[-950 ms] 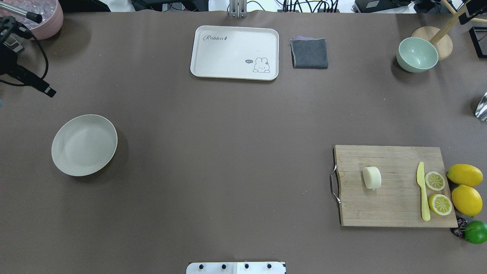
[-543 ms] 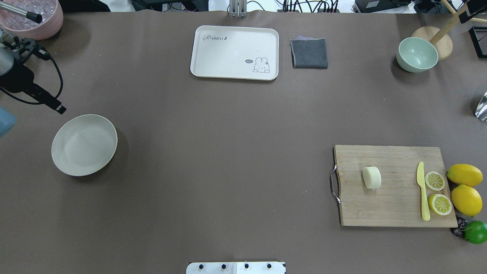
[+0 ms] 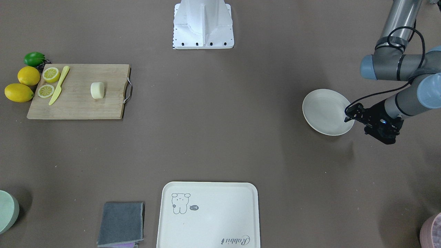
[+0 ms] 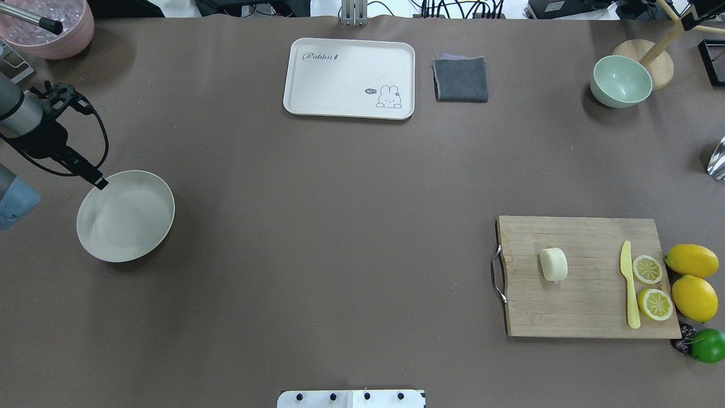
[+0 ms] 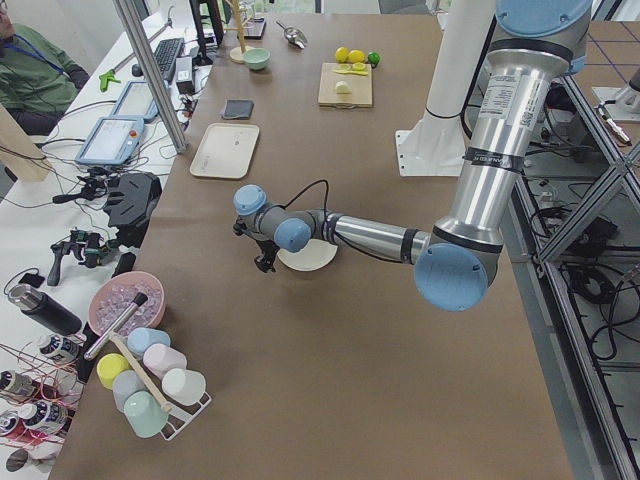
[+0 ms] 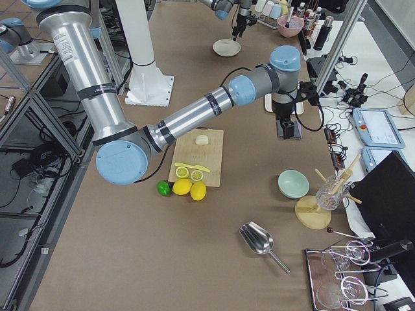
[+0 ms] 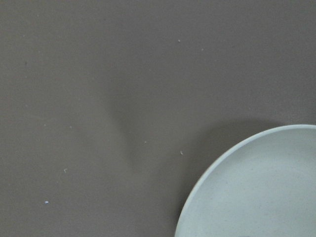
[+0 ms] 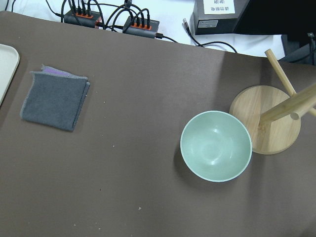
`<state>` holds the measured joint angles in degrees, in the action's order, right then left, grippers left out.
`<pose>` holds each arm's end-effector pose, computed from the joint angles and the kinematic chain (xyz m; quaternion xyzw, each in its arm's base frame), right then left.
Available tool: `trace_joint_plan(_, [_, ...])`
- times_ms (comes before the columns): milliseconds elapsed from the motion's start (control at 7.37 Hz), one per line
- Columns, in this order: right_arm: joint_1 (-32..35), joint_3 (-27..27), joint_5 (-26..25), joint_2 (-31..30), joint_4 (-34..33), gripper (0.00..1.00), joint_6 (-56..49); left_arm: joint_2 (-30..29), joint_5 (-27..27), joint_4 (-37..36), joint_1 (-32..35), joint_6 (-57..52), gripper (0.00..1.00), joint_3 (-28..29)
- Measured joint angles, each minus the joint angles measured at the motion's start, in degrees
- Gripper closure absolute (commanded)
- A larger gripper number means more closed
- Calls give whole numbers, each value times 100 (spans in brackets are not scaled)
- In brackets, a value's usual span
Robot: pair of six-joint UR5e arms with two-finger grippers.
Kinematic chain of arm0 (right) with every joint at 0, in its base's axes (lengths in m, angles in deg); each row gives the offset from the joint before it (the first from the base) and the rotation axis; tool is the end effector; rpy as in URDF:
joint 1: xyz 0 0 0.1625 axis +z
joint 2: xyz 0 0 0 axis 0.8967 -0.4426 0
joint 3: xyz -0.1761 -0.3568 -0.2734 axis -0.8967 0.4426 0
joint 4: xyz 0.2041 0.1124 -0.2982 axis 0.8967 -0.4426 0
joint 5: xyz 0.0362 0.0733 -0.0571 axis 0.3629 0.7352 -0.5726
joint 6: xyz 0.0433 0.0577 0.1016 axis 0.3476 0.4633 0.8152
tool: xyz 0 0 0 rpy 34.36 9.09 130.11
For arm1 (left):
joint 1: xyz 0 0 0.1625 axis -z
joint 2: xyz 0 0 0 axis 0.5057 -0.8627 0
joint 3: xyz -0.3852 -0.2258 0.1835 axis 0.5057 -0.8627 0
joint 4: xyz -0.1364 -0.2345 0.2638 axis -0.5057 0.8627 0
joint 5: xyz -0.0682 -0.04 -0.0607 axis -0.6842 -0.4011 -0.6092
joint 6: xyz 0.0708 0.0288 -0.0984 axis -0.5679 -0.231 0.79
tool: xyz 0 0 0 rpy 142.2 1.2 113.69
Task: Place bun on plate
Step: 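Move the left gripper down to the rim of the white plate, then push the white plate with the left gripper toward the table center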
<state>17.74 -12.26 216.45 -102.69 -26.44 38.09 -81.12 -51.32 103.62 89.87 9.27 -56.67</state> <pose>-0.0420 -0.6107 0.4556 0.1553 -0.3891 -0.0485 0.9067 0.2625 -0.5308 0.6337 0.0651 0.4240 0.2801 0.8588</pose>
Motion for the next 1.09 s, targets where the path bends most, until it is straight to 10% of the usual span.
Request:
trace_joint_plan(407, [-45, -59, 2, 55, 7, 0, 3, 0, -5, 186, -157, -5, 66, 87])
trace_joint_plan(543, [-48, -64, 4, 54, 8, 0, 4, -1, -8, 208, -173, -5, 100, 88])
trace_joint_plan(1086, [-47, -162, 11, -36, -1, 0, 6, -41, 115, 211, -163, 15, 100, 45])
